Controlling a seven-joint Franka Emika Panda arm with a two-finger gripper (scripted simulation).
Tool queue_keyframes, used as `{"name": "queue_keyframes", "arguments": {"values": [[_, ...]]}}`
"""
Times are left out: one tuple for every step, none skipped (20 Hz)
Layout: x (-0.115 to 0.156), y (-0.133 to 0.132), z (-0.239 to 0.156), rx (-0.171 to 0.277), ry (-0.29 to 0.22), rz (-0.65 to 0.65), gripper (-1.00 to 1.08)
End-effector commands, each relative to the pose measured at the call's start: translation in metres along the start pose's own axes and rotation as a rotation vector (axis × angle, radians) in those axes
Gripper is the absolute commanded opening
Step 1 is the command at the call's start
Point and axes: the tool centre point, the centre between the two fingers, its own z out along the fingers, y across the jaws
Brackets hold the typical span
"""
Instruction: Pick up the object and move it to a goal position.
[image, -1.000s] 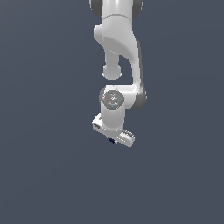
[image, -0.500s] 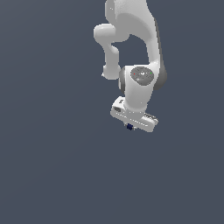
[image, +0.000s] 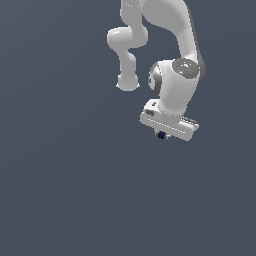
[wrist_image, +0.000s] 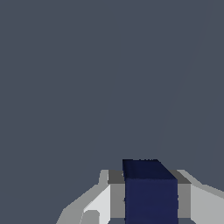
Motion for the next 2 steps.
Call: {"name": "queue_keyframes", "arguments": {"values": [[-0.0035,-0.0027,-0.003,-0.001,0.0,0.002,-1.0],[-0.0038,-0.0029,-0.0032,-0.001,0.0,0.002,-1.0]]}}
